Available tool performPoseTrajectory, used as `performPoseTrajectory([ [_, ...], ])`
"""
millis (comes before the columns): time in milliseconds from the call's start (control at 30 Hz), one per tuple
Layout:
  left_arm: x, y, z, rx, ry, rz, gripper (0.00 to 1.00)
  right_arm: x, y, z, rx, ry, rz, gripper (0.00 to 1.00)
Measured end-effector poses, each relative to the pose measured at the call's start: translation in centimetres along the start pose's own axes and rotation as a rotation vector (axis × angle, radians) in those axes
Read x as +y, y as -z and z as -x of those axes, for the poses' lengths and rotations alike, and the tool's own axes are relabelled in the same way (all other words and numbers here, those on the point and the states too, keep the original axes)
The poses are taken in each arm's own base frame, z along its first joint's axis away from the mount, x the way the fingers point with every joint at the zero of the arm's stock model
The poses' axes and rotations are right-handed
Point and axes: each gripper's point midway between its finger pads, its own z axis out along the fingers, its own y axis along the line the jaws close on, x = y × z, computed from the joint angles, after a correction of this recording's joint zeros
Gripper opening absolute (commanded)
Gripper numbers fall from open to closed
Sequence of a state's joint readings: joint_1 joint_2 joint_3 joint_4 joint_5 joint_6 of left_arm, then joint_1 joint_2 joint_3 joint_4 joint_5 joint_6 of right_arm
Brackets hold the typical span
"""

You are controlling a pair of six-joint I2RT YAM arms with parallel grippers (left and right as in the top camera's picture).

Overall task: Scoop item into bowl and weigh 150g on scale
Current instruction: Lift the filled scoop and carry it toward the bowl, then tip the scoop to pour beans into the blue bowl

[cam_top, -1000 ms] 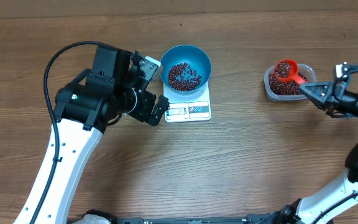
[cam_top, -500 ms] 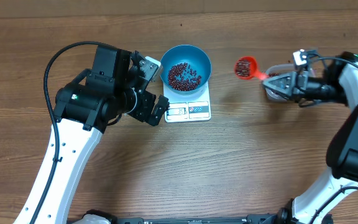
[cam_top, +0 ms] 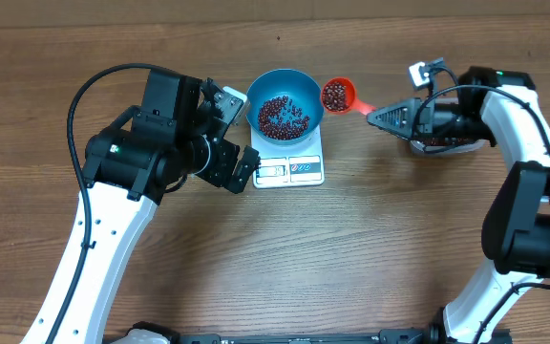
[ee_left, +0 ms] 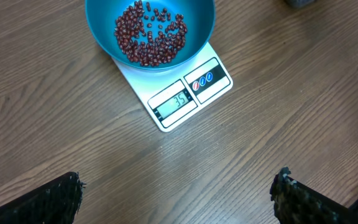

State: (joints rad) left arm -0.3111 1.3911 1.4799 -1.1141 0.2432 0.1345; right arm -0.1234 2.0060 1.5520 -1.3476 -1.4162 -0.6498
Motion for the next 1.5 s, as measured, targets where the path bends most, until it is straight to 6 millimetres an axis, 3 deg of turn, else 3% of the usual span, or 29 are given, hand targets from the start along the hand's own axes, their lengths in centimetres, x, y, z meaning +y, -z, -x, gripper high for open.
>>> performPoseTrajectory([
  [367,0.0,0.0,0.0,0.000,0.000,0.000,0.99,-1.5,-3.9,1.8,0.063,0.001,-0.063,0.04],
  [567,0.0,0.0,0.0,0.000,0.000,-0.001,0.99,-3.6,-6.2,1.2,0.121,-0.072,-0.229,0.04],
  [867,0.0,0.0,0.0,0.000,0.000,-0.001,1.00,-4.5,-8.5,1.4,0.196,-0.013,-0.501,0.04],
  [1233,0.0,0.0,0.0,0.000,0.000,-0.001,1.00,-2.9,-8.2,2.7,0.254,0.118,-0.863,0.04],
  [1500,0.0,0.0,0.0,0.000,0.000,-0.001,1.00,-1.9,-9.6,2.4,0.301,0.258,-1.063,0.04],
])
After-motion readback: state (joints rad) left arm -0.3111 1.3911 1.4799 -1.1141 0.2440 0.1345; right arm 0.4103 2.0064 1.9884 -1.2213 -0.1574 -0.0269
